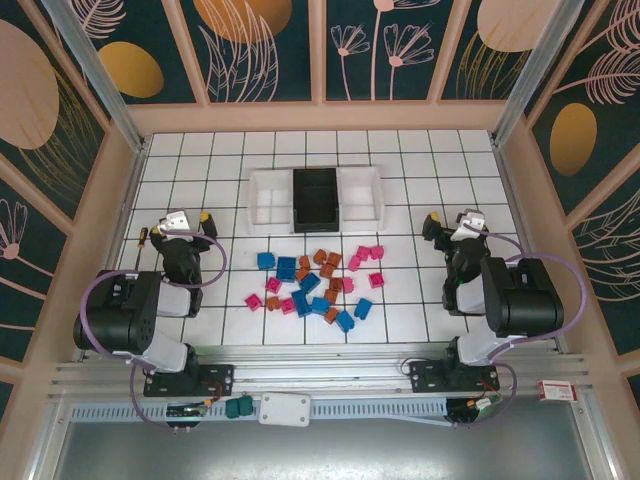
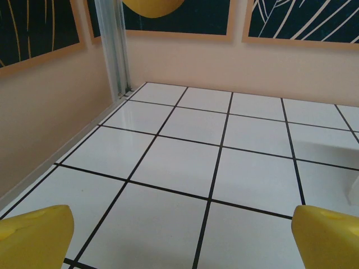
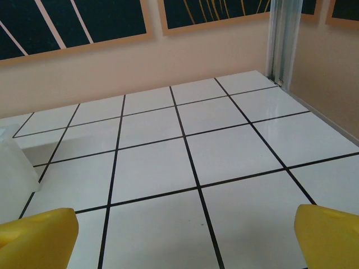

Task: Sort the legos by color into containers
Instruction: Pick up the lego from the bottom-center of the table.

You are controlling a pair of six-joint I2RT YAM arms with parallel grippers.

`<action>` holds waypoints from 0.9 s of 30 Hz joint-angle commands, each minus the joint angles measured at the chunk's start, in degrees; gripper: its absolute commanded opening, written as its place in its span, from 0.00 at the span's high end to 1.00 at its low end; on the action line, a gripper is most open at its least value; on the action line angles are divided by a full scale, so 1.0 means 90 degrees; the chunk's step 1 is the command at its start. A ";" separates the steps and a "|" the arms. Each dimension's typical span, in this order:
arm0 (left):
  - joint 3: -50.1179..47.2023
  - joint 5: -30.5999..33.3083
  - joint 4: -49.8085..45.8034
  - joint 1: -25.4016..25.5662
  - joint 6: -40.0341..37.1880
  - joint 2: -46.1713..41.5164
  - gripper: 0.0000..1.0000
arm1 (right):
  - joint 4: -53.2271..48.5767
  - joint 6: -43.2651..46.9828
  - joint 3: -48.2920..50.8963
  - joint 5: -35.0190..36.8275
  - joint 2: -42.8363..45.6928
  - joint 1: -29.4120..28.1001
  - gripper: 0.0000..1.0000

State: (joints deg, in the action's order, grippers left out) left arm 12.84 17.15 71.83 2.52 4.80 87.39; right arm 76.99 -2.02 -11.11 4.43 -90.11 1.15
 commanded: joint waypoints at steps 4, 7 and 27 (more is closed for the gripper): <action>-0.0026 0.0038 0.0315 -0.0036 0.0138 -0.0038 0.01 | 0.0265 -0.0021 0.0003 0.0005 0.0012 0.0041 0.01; -0.0024 0.0047 0.0310 -0.0037 0.0132 -0.0039 0.01 | 0.0272 -0.0020 0.0008 0.0006 0.0012 0.0029 0.01; -0.0025 0.0048 0.0315 -0.0036 0.0132 -0.0040 0.01 | 0.0213 0.0044 -0.0032 -0.0084 0.0012 0.0001 0.01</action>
State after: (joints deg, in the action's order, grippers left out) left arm 12.84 17.17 71.83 2.52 4.80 87.39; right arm 76.99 -2.00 -11.11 4.36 -90.11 1.15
